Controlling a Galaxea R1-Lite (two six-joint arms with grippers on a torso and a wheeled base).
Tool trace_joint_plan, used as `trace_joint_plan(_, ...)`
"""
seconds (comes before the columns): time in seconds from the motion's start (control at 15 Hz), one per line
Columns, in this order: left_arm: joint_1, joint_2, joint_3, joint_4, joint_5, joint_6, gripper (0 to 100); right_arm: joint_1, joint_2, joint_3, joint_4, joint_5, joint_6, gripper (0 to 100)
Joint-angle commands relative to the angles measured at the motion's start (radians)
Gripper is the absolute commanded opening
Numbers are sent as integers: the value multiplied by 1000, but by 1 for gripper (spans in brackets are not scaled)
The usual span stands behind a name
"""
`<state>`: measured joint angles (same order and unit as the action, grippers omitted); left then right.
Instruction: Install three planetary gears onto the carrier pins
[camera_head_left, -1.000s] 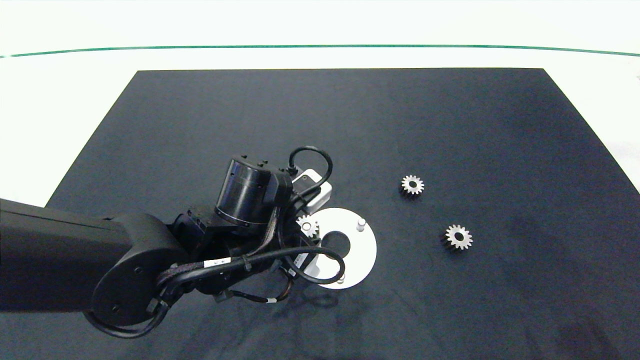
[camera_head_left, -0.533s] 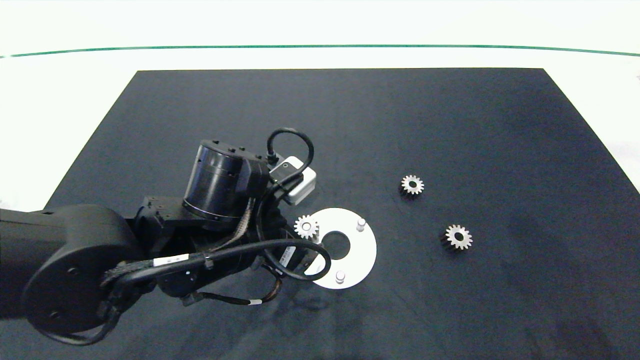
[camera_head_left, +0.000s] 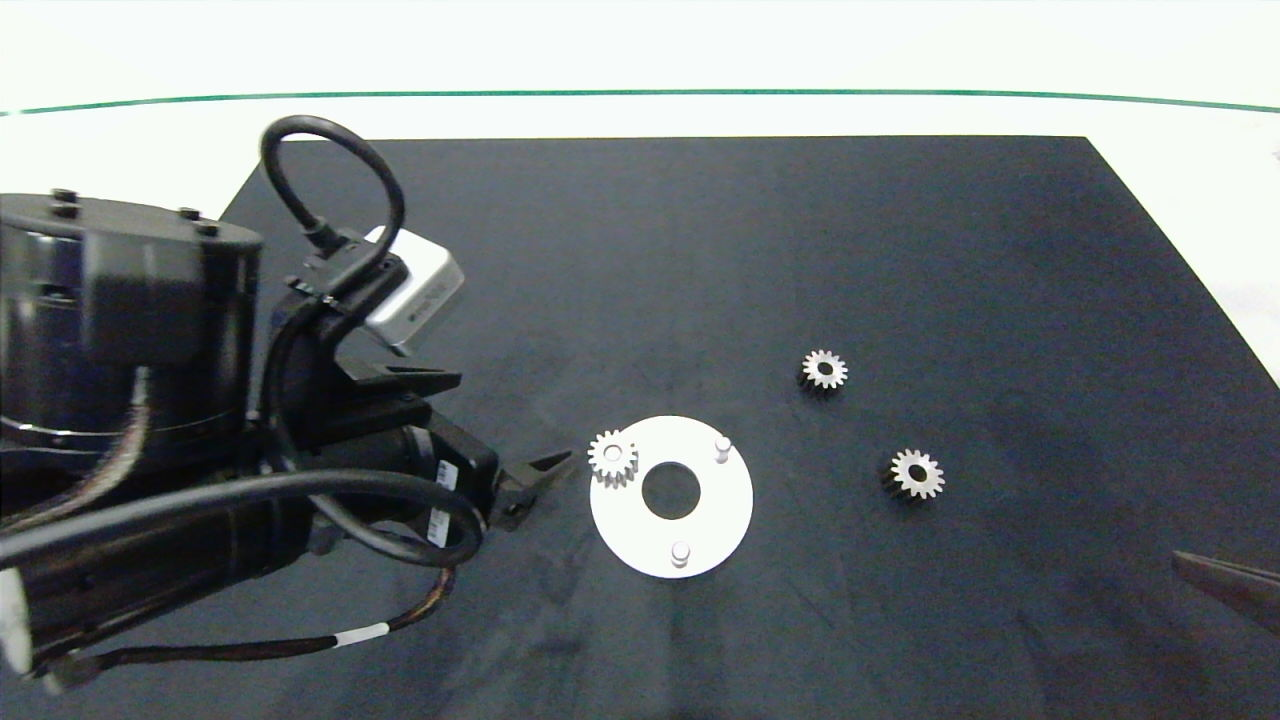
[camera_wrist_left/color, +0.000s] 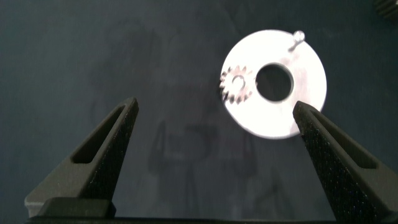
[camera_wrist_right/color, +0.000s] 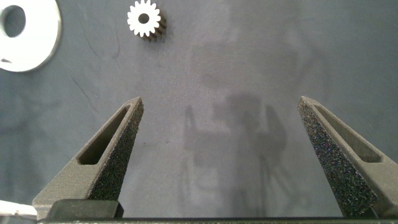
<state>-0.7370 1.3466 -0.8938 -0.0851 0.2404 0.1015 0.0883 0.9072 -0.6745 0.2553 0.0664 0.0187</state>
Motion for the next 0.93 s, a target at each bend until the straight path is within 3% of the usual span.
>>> trace_joint_plan(0.07,15,-152,38,21,2,-17,100,14,167,-17,-21,-2,-97,100)
trace_joint_plan(0.2,53,-201,41,22,2,-34,100,18,226,-20,-41,-7,-111,100)
trace_joint_plan(0.27,57,-222,58,22,2,-36,100,16,259,-20,-57,-7,-132,100)
trace_joint_plan(0.6,57,-262,133,18,0,-45,100,33,427,10,-350,6,-140,100)
trace_joint_plan(0.8,57,-268,139,19,0,-45,100,134,463,4,-381,26,-123,100)
trace_joint_plan(0.93,57,-268,153,19,-1,-46,100,200,484,-8,-384,30,-59,100)
